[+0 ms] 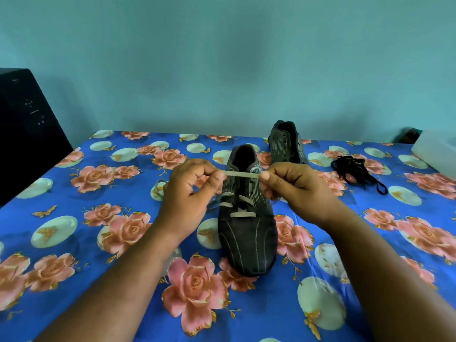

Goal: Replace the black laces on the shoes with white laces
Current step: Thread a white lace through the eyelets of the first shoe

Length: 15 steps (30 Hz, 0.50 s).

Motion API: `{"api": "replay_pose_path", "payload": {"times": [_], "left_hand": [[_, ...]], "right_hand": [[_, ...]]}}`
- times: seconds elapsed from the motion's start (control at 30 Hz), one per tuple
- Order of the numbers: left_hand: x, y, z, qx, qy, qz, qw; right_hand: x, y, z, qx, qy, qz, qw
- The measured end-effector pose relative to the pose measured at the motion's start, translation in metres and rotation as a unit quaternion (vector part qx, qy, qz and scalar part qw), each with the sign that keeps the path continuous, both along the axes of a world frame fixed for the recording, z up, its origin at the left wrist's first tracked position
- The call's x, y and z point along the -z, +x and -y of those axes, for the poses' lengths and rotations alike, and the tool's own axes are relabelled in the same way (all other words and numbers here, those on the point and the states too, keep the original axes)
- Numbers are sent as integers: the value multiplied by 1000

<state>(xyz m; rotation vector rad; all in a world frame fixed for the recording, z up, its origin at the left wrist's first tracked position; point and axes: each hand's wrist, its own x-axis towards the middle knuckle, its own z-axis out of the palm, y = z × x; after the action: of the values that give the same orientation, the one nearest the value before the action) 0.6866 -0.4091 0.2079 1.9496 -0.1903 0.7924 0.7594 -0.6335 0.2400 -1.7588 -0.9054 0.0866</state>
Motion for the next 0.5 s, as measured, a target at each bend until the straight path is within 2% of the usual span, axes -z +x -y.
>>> {"api": "replay_pose_path", "payload": {"times": [0.13,0.23,0.3,0.4,0.5], "left_hand": [[1,0,-11,-61,1,-10,998],[-3,-3,-14,-82,54,-57,994],[-10,-5,-10,-63,91,-90,990],[-22,-7,6,4,166,-86,982],[-31,-5,24,28,221,-80,972]], "right_hand": [[0,11,12,38,10,-2,999],[2,12,11,42,4,2,999],[0,7,7,28,-6,10,1000],[-4,-1,1,0,-19,27,999],[-5,-6,-2,-22,-21,46,998]]}}
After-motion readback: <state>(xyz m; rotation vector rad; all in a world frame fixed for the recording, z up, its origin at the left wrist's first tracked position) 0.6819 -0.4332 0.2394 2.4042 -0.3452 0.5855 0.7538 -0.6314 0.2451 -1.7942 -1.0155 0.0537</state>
